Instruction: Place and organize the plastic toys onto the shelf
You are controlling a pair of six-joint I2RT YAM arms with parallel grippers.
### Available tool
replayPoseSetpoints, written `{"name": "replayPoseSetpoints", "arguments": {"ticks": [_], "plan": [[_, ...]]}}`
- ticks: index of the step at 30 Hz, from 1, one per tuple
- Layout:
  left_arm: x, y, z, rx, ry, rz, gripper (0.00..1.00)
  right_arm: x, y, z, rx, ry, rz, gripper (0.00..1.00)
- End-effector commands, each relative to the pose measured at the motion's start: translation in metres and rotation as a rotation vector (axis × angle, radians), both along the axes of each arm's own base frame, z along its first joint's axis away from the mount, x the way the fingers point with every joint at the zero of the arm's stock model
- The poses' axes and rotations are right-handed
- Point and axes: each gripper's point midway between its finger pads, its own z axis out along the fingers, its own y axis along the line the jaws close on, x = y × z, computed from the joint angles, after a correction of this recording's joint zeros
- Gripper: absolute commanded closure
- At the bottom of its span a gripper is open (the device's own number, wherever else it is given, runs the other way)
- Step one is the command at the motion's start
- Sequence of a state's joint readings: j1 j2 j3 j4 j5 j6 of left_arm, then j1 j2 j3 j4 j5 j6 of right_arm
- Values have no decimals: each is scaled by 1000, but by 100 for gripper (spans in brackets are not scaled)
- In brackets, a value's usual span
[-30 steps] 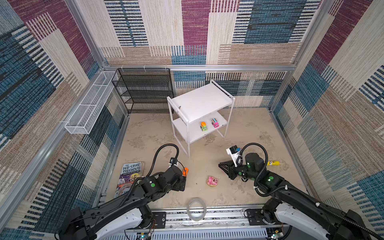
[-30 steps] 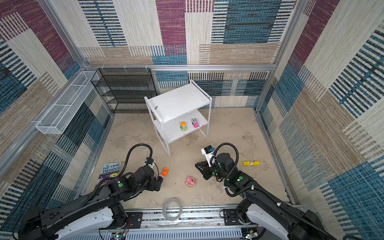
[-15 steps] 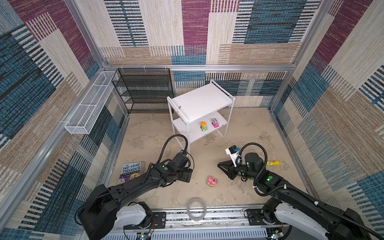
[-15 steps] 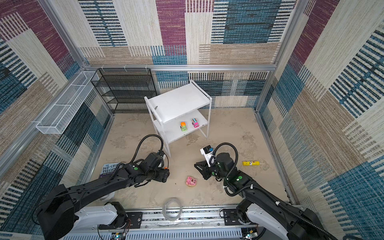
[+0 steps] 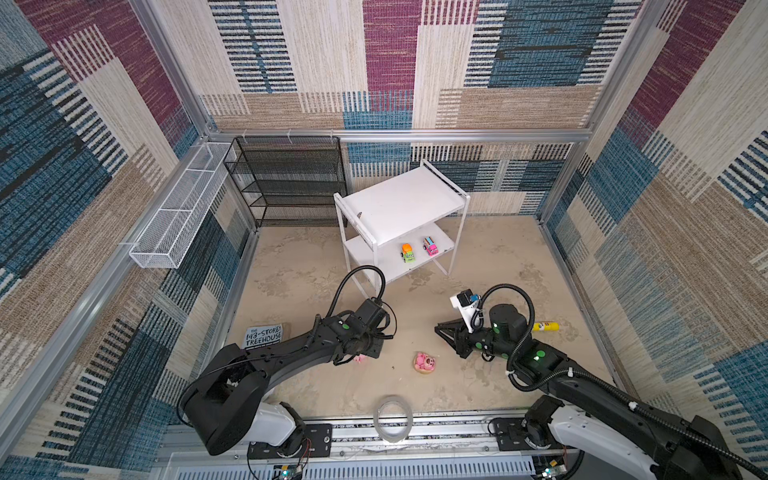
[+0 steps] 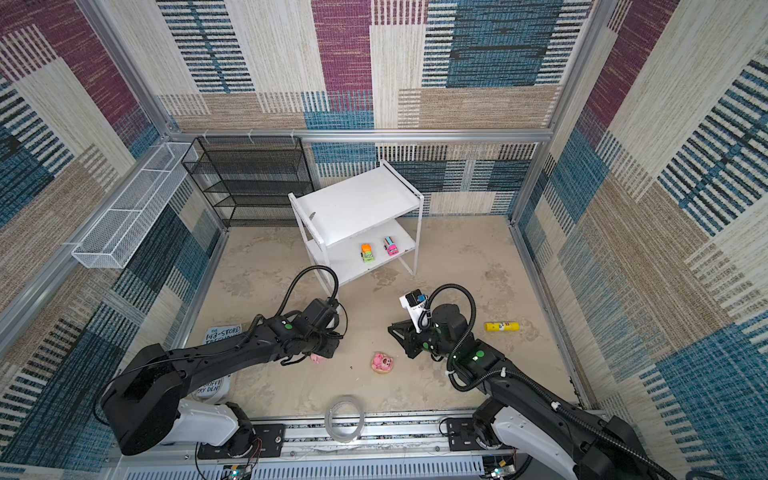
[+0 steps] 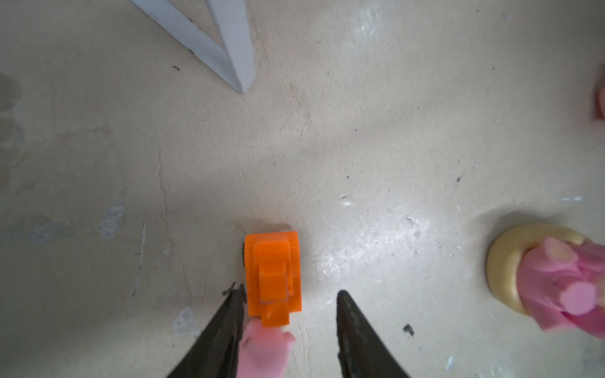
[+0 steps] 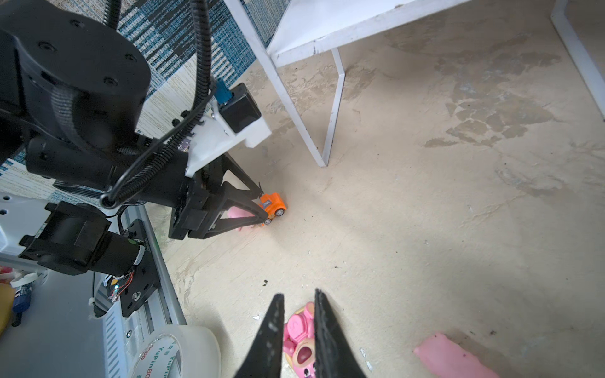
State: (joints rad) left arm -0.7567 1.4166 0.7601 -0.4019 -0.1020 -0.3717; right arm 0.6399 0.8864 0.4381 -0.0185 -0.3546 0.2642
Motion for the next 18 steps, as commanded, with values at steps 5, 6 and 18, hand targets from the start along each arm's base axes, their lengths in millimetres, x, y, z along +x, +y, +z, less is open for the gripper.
{"name": "replayPoseSetpoints", "arguments": {"ticks": [5,6,18], "plan": [[8,-2,2,33,-7,-12,70,3,2,3,4,-28,6,80],[9,-3,3,30,-9,-10,71,2,2,3,5,-29,10,80],[9,-24,12,-74,34,11,87,0,3,-2,6,-23,21,80]]}}
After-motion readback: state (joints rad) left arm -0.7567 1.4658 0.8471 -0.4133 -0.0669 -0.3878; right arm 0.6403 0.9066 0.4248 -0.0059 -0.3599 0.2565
